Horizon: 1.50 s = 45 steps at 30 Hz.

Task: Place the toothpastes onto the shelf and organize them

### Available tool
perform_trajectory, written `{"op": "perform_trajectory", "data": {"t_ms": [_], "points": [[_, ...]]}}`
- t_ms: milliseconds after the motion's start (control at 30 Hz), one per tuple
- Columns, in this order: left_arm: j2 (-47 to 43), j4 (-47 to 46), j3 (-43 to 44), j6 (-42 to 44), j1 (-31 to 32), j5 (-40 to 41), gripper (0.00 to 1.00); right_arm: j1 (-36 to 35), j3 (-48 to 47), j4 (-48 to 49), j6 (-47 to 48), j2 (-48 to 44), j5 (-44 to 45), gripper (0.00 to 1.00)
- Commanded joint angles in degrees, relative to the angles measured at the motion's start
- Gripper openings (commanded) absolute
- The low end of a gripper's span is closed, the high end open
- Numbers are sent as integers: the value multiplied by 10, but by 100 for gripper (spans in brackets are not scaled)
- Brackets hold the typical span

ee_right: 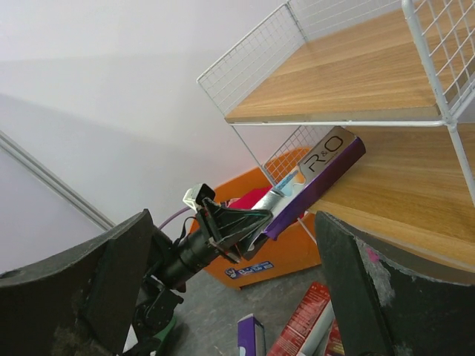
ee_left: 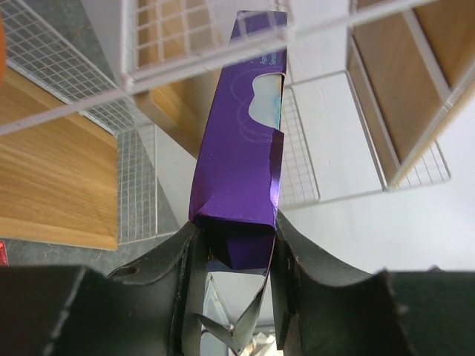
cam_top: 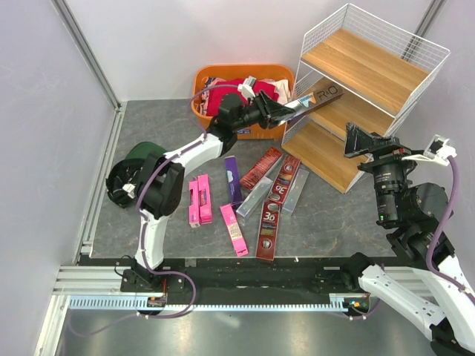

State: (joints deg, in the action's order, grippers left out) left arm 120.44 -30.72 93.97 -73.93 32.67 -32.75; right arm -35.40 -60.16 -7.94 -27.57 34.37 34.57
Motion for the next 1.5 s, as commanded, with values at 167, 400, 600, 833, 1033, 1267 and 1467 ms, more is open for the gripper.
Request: {"op": "perform_trajectory", "data": {"t_ms": [167,400,600,833,1033,1267,1467], "points": [[62,48,123,-49,31,95,9,0,-25,-17,11,-13,5,98],[55,72,125,-66,42,171,11,-1,-22,-23,10,-18,4,98],[56,102,147,-64,43,213,19,-1,-24,-32,9,-15,-1,98],[72,129,176,-48,44,212,33,-1,-25,-39,9,-13,-6,98],[62,145,170,-3,49,192,68,-1,-23,-43,7,-13,-6,98],[27,186,160,79,54,190,92,-2,-20,-45,2,-9,-13,98],[-5,289,162,134,55,209,95,-1,-15,-48,-5,-3,-22,98]]}}
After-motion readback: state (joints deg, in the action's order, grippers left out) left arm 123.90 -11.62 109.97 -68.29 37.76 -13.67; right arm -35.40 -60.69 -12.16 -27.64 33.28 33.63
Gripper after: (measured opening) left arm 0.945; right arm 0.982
